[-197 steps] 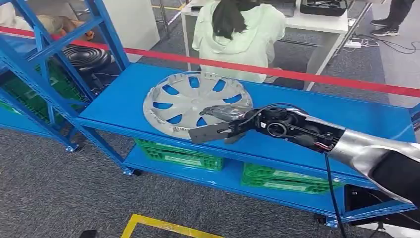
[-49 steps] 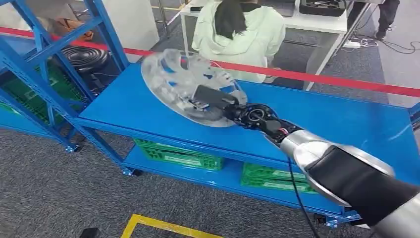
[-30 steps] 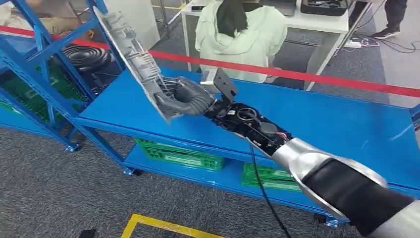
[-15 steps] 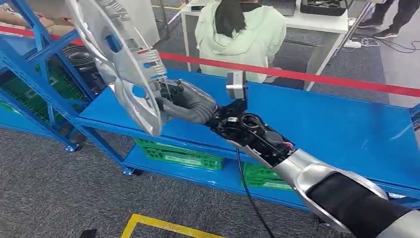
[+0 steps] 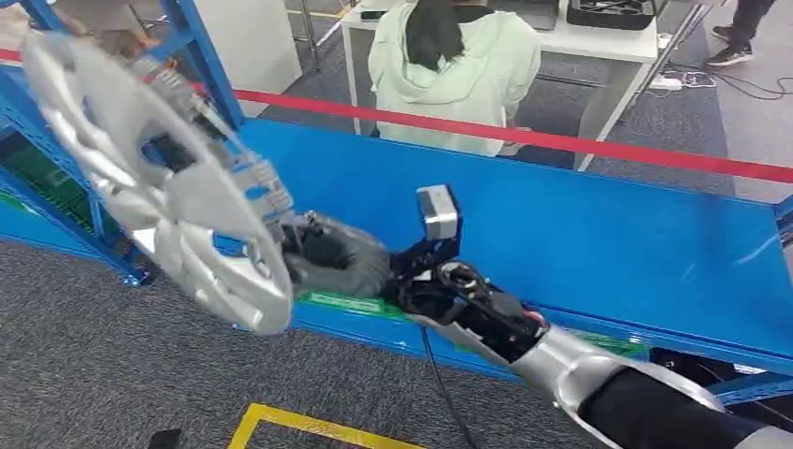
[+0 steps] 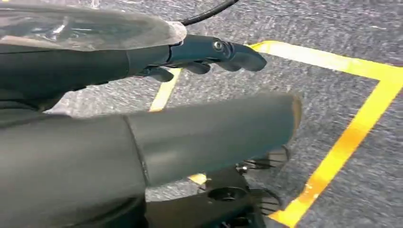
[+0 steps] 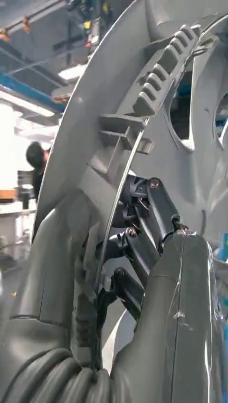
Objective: Take the parts from the cabinet and place them on the table.
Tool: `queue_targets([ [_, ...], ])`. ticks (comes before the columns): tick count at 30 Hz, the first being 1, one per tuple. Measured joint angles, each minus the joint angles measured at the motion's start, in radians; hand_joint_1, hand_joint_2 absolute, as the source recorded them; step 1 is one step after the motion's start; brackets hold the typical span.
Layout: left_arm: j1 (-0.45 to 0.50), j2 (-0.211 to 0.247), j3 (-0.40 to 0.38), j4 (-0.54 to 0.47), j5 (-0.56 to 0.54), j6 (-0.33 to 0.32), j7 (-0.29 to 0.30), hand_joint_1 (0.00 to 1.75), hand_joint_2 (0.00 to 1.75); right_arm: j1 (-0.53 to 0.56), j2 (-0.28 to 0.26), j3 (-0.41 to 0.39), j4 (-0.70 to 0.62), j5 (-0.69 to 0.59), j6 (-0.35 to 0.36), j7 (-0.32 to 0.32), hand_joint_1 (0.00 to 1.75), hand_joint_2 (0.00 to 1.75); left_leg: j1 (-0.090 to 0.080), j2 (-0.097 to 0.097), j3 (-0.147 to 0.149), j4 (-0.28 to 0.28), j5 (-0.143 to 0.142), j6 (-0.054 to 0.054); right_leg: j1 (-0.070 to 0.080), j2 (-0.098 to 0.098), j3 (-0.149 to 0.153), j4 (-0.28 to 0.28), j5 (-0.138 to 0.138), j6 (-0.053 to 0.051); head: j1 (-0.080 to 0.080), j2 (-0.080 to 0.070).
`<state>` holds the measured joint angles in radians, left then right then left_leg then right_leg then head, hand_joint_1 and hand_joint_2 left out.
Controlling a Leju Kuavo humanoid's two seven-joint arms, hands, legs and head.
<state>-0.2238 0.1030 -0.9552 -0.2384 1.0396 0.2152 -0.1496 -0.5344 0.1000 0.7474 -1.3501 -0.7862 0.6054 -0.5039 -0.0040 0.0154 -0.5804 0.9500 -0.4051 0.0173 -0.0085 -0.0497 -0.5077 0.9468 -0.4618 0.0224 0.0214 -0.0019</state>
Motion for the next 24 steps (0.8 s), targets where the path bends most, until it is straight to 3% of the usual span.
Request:
queue_targets([
  [5,0.003,-0.002,0.013,0.0,0.061,0.007,-0.093,0.0,1.75,0.058,0.002,0.066,-0.064,0.07,-0.029,0.008,1.75,1.75,0.0,0.0,0.0,0.0,0.0,0.0,0.0,0.0,0.0,0.0,0.0,0.0,0.0,0.0],
  [9,0.002,-0.007,0.036,0.0,0.07,0.085,-0.25,0.0,1.75,0.089,0.001,0.106,-0.13,0.118,-0.075,0.018,1.75,1.75,0.0,0.0,0.0,0.0,0.0,0.0,0.0,0.0,-0.002,0.0,0.0,0.0,0.0,0.0],
  [11,0.002,-0.013,0.049,0.0,0.071,0.109,-0.296,0.0,1.75,0.099,-0.003,0.125,-0.165,0.122,-0.091,0.023,1.75,1.75,0.0,0.0,0.0,0.0,0.0,0.0,0.0,0.0,-0.002,0.0,0.0,0.0,0.0,0.0],
  [24,0.008,-0.026,0.098,0.0,0.101,0.087,-0.318,0.0,1.75,0.1,-0.032,0.186,-0.23,0.12,-0.122,0.034,1.75,1.75,0.0,0.0,0.0,0.0,0.0,0.0,0.0,0.0,-0.001,0.0,0.0,0.0,0.0,0.0],
])
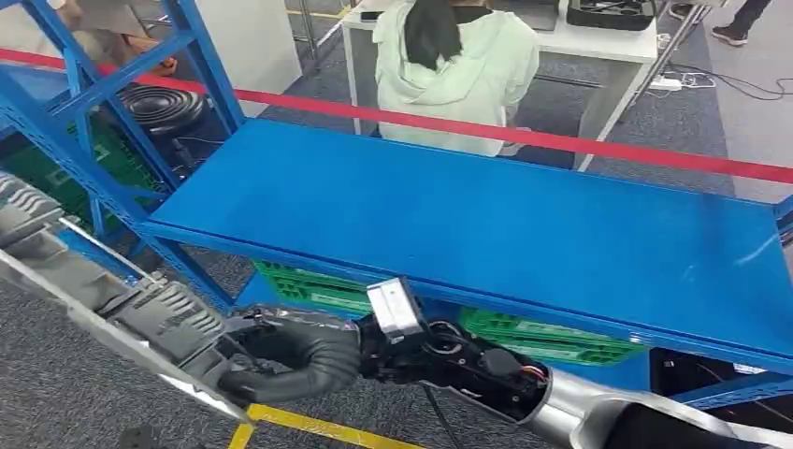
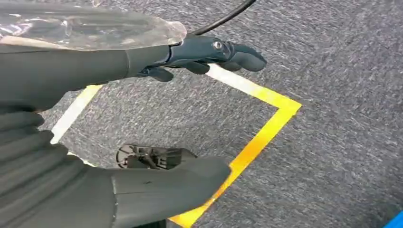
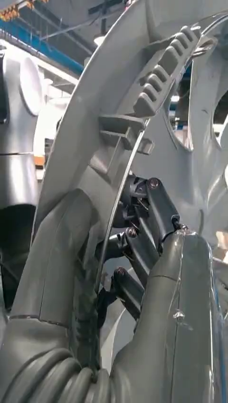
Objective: Take the parts from the cabinet and place them on the table.
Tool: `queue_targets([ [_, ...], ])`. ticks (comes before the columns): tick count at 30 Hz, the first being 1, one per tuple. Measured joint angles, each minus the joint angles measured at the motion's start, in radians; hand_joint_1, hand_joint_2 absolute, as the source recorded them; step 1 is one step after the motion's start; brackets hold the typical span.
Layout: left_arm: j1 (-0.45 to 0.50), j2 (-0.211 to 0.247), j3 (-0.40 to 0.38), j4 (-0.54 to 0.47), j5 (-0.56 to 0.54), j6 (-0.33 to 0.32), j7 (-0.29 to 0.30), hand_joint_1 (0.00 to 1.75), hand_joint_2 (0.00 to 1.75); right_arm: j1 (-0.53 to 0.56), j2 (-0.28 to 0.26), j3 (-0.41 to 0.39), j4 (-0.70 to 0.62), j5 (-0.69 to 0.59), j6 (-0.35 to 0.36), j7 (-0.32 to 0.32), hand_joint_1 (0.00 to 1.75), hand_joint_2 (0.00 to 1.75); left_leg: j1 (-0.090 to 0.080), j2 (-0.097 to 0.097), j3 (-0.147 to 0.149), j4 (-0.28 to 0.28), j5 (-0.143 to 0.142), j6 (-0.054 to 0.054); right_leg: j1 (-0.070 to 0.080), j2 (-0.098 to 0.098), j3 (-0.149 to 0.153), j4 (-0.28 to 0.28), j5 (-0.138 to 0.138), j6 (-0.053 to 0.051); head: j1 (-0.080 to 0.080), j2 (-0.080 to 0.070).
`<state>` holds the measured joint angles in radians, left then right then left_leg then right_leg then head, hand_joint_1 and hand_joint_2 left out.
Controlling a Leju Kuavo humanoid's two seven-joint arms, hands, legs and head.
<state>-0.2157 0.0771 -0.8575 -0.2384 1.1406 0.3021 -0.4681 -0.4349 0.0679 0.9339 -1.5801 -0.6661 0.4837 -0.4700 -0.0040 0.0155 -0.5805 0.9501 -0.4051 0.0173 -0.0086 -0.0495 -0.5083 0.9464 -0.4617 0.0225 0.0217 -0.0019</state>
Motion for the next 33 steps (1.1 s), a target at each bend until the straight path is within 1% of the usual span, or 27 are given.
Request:
queue_targets([
  [11,0.011,-0.004,0.026,0.0,0.018,-0.011,-0.003,0.0,1.75,0.0,-0.023,0.027,-0.008,-0.002,-0.003,-0.006,1.75,1.75,0.0,0.0,0.0,0.0,0.0,0.0,0.0,0.0,-0.001,0.0,0.0,0.0,0.0,0.0],
  [15,0.014,-0.004,0.029,0.0,0.021,-0.013,0.017,0.0,1.75,0.0,-0.027,0.03,-0.008,-0.006,0.006,-0.011,1.75,1.75,0.0,0.0,0.0,0.0,0.0,0.0,0.0,0.0,0.0,0.0,0.0,0.0,0.0,0.0],
  [19,0.021,-0.004,0.033,0.0,0.03,-0.042,0.042,0.0,1.75,-0.002,-0.03,0.035,-0.006,-0.025,0.004,-0.018,1.75,1.75,0.0,0.0,0.0,0.0,0.0,0.0,0.0,0.0,0.0,0.0,0.0,0.0,0.0,0.0],
  [21,0.027,-0.004,0.035,0.0,0.037,-0.046,0.051,0.0,1.75,-0.003,-0.03,0.034,-0.003,-0.041,-0.004,-0.022,1.75,1.75,0.0,0.0,0.0,0.0,0.0,0.0,0.0,0.0,0.0,0.0,0.0,0.0,0.0,0.0],
  [25,0.041,-0.002,0.039,0.0,0.047,-0.047,0.048,0.0,1.75,-0.007,-0.032,0.025,0.01,-0.055,-0.031,-0.024,1.75,1.75,0.0,0.0,0.0,0.0,0.0,0.0,0.0,0.0,0.0,0.0,0.0,0.0,0.0,0.0],
  [30,0.044,-0.002,0.039,0.0,0.049,-0.047,0.048,0.0,1.75,-0.008,-0.032,0.023,0.012,-0.055,-0.038,-0.025,1.75,1.75,0.0,0.0,0.0,0.0,0.0,0.0,0.0,0.0,0.0,0.0,0.0,0.0,0.0,0.0],
  [31,0.053,0.001,0.046,0.0,0.054,-0.044,0.036,0.0,1.75,-0.008,-0.037,0.008,0.023,-0.052,-0.082,-0.024,1.75,1.75,0.0,0.0,0.0,0.0,0.0,0.0,0.0,0.0,0.0,0.0,0.0,0.0,0.0,0.0],
  [33,0.058,0.005,0.055,0.0,0.055,-0.044,0.031,0.0,1.75,-0.008,-0.043,-0.008,0.033,-0.05,-0.115,-0.024,1.75,1.75,0.0,0.0,0.0,0.0,0.0,0.0,0.0,0.0,0.0,0.0,0.0,0.0,0.0,0.0],
])
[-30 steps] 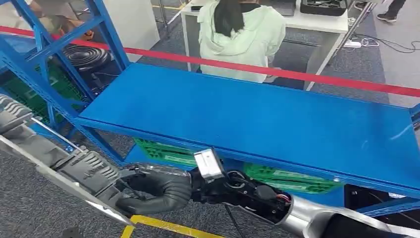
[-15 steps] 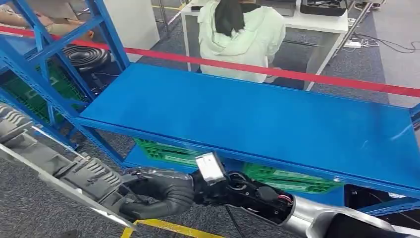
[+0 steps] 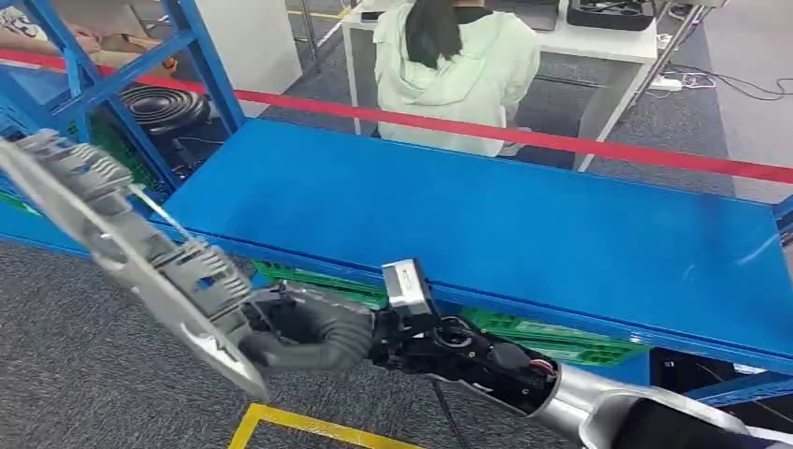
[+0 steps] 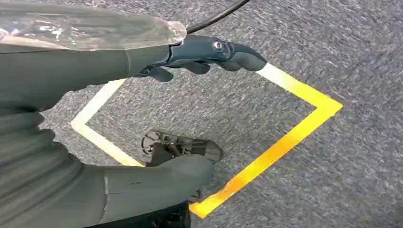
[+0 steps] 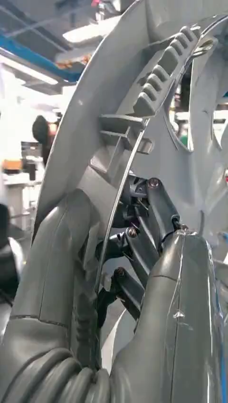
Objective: Take the parts from the cabinet and place them on the table.
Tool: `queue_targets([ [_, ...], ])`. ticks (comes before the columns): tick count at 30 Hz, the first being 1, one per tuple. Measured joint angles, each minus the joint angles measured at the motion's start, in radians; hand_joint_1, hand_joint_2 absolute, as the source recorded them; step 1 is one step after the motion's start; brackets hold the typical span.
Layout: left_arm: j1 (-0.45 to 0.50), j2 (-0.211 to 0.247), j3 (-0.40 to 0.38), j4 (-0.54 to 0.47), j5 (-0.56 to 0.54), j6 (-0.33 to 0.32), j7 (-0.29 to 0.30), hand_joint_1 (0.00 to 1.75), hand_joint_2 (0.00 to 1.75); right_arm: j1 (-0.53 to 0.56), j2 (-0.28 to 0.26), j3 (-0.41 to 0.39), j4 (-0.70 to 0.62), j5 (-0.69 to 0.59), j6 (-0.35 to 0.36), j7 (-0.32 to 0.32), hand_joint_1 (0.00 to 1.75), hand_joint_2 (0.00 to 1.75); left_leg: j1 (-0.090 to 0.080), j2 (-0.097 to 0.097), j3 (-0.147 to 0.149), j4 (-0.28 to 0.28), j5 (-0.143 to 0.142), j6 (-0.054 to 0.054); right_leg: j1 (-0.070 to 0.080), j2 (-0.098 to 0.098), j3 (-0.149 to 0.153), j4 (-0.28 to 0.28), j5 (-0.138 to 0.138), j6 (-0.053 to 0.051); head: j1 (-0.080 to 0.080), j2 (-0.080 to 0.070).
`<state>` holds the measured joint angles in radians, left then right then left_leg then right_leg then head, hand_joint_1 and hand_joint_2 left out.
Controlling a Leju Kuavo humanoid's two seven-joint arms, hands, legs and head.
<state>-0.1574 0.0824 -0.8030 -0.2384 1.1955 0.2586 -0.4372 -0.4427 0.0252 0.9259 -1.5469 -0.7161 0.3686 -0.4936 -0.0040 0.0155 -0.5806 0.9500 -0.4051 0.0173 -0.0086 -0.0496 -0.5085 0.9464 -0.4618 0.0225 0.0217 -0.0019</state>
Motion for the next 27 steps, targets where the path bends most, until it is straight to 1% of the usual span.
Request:
queue_targets([
  [4,0.002,0.005,0.003,0.0,0.003,0.001,0.0,0.0,1.75,0.0,-0.007,-0.014,0.01,0.009,-0.023,0.0,1.75,1.75,0.0,0.0,0.0,0.0,0.0,0.0,0.0,0.0,0.0,0.0,0.0,0.0,0.0,0.0],
  [5,0.002,0.005,0.005,0.0,0.003,0.003,0.0,0.0,1.75,0.0,-0.008,-0.017,0.011,0.033,-0.043,0.0,1.75,1.75,0.0,0.0,0.0,0.0,0.0,0.0,0.0,0.0,0.0,0.0,0.0,0.0,0.0,0.0],
  [9,0.002,0.008,0.005,0.0,-0.002,0.01,0.0,0.0,1.75,0.003,-0.014,-0.027,0.012,0.162,-0.186,0.0,1.75,1.75,0.0,0.0,0.0,0.0,0.0,0.0,0.0,0.0,-0.001,0.0,0.0,0.0,0.0,0.0],
  [11,0.003,0.009,0.005,0.0,-0.002,0.013,0.0,0.0,1.75,0.006,-0.018,-0.032,0.012,0.191,-0.218,-0.001,1.75,1.75,0.0,0.0,0.0,0.0,0.0,0.0,0.0,0.0,-0.001,0.0,0.0,0.0,0.0,0.0],
  [20,0.0,0.012,0.005,0.0,-0.012,0.019,-0.002,0.0,1.75,0.021,-0.027,-0.044,0.004,0.261,-0.256,-0.023,1.75,1.75,0.0,0.001,0.0,0.0,0.0,0.0,0.0,0.001,-0.001,0.0,0.0,0.0,0.0,0.0],
  [23,-0.002,0.013,0.005,0.0,-0.015,0.021,-0.001,0.0,1.75,0.028,-0.027,-0.051,-0.002,0.269,-0.254,-0.035,1.75,1.75,-0.002,0.001,0.0,0.002,-0.002,0.0,-0.001,0.001,0.0,-0.001,0.001,0.001,-0.001,0.0],
  [27,-0.003,0.014,0.005,0.0,-0.015,0.023,0.0,0.0,1.75,0.041,-0.027,-0.063,-0.008,0.271,-0.23,-0.053,1.75,1.75,-0.004,0.001,-0.001,0.004,-0.004,0.002,-0.002,0.001,0.0,-0.001,0.0,0.001,-0.002,0.0],
])
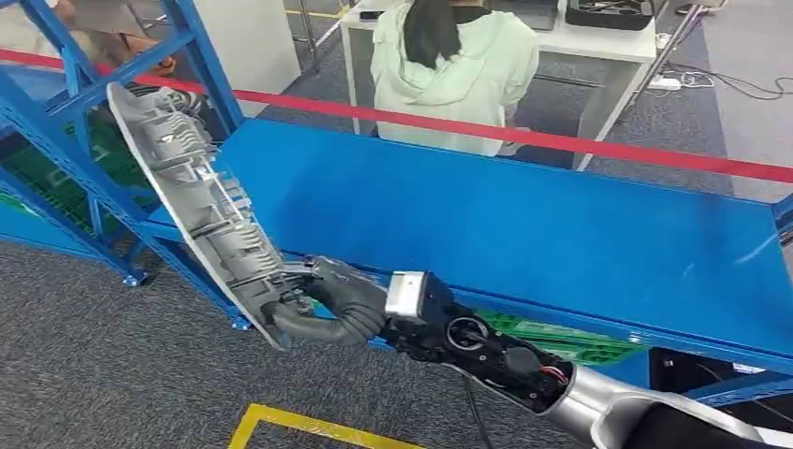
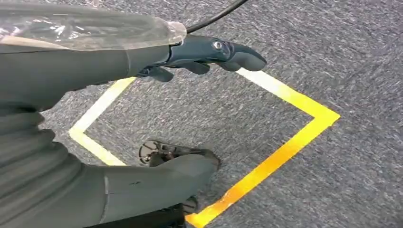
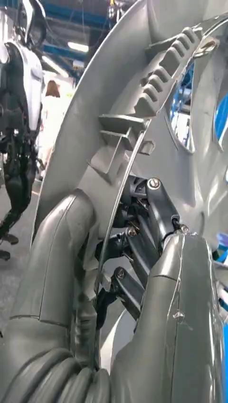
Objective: Take the parts from the cabinet and place them on the table.
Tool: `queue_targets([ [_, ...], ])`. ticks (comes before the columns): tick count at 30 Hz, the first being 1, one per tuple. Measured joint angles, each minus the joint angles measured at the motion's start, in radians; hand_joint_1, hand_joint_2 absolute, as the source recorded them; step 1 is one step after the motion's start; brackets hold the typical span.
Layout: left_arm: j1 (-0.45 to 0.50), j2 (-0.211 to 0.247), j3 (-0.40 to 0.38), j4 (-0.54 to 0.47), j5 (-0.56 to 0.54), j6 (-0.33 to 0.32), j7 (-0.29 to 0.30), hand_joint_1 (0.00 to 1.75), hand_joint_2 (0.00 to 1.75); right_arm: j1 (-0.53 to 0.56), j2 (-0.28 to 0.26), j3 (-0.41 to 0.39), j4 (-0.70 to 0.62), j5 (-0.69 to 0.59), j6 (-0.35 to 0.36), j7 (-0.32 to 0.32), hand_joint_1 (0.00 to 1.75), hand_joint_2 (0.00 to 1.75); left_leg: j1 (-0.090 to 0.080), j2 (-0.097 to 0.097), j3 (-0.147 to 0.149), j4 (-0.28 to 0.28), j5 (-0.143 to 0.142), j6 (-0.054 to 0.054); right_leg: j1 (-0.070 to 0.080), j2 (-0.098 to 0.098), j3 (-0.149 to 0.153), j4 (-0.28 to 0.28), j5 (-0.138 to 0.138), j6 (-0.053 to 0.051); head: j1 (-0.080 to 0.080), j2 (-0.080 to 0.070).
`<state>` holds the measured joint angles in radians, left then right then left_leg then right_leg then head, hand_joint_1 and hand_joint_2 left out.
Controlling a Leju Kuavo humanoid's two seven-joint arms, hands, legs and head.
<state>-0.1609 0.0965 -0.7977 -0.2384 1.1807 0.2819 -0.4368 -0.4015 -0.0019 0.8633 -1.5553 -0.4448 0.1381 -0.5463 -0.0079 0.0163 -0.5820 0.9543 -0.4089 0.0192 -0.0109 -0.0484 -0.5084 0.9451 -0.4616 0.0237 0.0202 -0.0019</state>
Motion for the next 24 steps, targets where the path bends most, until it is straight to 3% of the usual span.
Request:
queue_targets([
  [4,-0.002,0.001,0.0,0.0,0.001,0.002,0.0,0.0,1.75,0.001,0.0,-0.008,-0.001,0.01,0.02,-0.007,1.75,1.75,-0.002,0.0,-0.003,0.005,-0.004,0.006,-0.002,-0.002,0.001,0.0,-0.001,0.004,0.0,0.0],
  [6,-0.002,0.002,0.0,0.0,0.005,0.003,0.0,0.0,1.75,0.001,0.0,-0.011,-0.006,0.011,0.032,-0.012,1.75,1.75,-0.002,-0.007,-0.004,-0.001,-0.003,0.01,0.001,-0.013,0.004,-0.003,-0.002,0.011,-0.002,0.0],
  [7,-0.003,0.001,0.0,0.0,0.007,0.003,0.0,0.0,1.75,0.002,0.001,-0.012,-0.01,0.015,0.037,-0.012,1.75,1.75,0.011,-0.012,0.006,-0.013,0.002,0.015,-0.003,-0.009,0.005,0.001,-0.01,0.014,-0.002,0.0],
  [8,-0.004,0.0,0.0,0.0,0.008,0.003,-0.001,0.0,1.75,0.001,0.001,-0.013,-0.011,0.014,0.038,-0.013,1.75,1.75,0.012,-0.019,0.008,-0.017,0.003,0.016,-0.004,0.017,-0.006,0.036,-0.035,0.017,0.002,0.0],
  [9,-0.007,0.0,0.0,0.0,0.008,0.003,-0.001,0.0,1.75,0.0,0.001,-0.015,-0.015,0.014,0.041,-0.015,1.75,1.75,0.013,-0.024,0.009,-0.017,0.004,0.02,-0.005,0.032,-0.041,0.11,-0.077,0.019,0.007,0.0],
  [11,-0.009,-0.002,0.0,0.0,0.008,0.005,-0.001,0.0,1.75,0.002,0.0,-0.019,-0.016,0.015,0.045,-0.017,1.75,1.75,0.013,-0.041,0.009,-0.017,0.004,0.02,-0.007,0.041,-0.13,0.291,-0.154,0.024,0.015,0.0],
  [12,-0.008,-0.002,0.0,0.0,0.008,0.007,0.0,0.0,1.75,0.002,0.0,-0.02,-0.017,0.016,0.048,-0.017,1.75,1.75,0.013,-0.05,0.009,-0.016,0.003,0.02,-0.008,0.042,-0.157,0.34,-0.162,0.025,0.016,0.0],
  [13,-0.008,-0.002,0.0,0.0,0.008,0.008,0.0,0.0,1.75,0.003,0.0,-0.02,-0.017,0.017,0.048,-0.017,1.75,1.75,0.014,-0.062,0.01,-0.016,0.003,0.018,-0.008,0.042,-0.16,0.337,-0.144,0.024,0.016,0.0],
  [14,-0.007,-0.002,0.0,0.0,0.007,0.008,0.002,0.0,1.75,0.004,0.0,-0.021,-0.019,0.017,0.048,-0.017,1.75,1.75,0.016,-0.076,0.012,-0.016,0.003,0.017,-0.009,0.044,-0.139,0.284,-0.104,0.021,0.017,0.0],
  [15,-0.008,-0.003,0.0,0.0,0.006,0.008,0.002,0.0,1.75,0.004,0.0,-0.023,-0.023,0.017,0.048,-0.017,1.75,1.75,0.018,-0.093,0.015,-0.015,0.001,0.012,-0.009,0.053,-0.094,0.182,-0.044,0.018,0.019,0.0],
  [16,-0.008,-0.005,0.0,0.0,0.006,0.008,0.002,0.0,1.75,0.003,0.0,-0.025,-0.027,0.017,0.048,-0.017,1.75,1.75,0.02,-0.104,0.017,-0.013,0.0,0.008,-0.01,0.08,-0.053,0.093,0.002,0.014,0.02,0.0],
  [17,-0.009,-0.006,0.0,0.0,0.006,0.008,0.002,0.0,1.75,0.003,0.0,-0.028,-0.031,0.017,0.048,-0.018,1.75,1.75,0.022,-0.115,0.016,-0.012,-0.001,0.002,-0.012,0.134,-0.026,0.023,0.017,0.009,0.022,0.0],
  [18,-0.012,-0.006,0.0,0.0,0.006,0.008,0.002,0.0,1.75,0.003,0.0,-0.029,-0.035,0.017,0.048,-0.019,1.75,1.75,0.019,-0.127,0.011,-0.005,-0.001,-0.007,-0.013,0.137,-0.016,0.003,0.011,0.007,0.018,0.0],
  [21,-0.007,-0.005,0.0,0.0,0.006,0.011,0.002,0.0,1.75,0.002,0.0,-0.03,-0.045,0.017,0.051,-0.018,1.75,1.75,0.03,-0.159,0.005,-0.02,0.011,-0.03,0.002,0.108,-0.014,0.006,0.014,-0.008,0.014,0.0],
  [22,-0.004,-0.001,0.0,0.0,0.008,0.012,0.002,0.0,1.75,0.002,0.0,-0.03,-0.05,0.017,0.051,-0.018,1.75,1.75,0.028,-0.159,0.006,-0.009,0.008,-0.035,-0.012,0.092,-0.007,-0.009,0.022,-0.018,0.011,0.0],
  [23,-0.002,-0.005,0.0,0.0,0.009,0.012,0.002,0.0,1.75,0.002,0.0,-0.029,-0.053,0.017,0.051,-0.017,1.75,1.75,0.023,-0.091,-0.013,0.025,-0.009,-0.038,-0.009,0.078,-0.003,-0.013,0.024,-0.022,0.01,0.0],
  [24,-0.005,-0.005,0.0,0.0,0.009,0.012,0.002,0.0,1.75,0.001,0.0,-0.03,-0.059,0.015,0.05,-0.017,1.75,1.75,0.023,-0.054,-0.044,0.084,-0.047,-0.04,-0.008,0.065,-0.004,-0.014,0.023,-0.03,-0.004,0.0],
])
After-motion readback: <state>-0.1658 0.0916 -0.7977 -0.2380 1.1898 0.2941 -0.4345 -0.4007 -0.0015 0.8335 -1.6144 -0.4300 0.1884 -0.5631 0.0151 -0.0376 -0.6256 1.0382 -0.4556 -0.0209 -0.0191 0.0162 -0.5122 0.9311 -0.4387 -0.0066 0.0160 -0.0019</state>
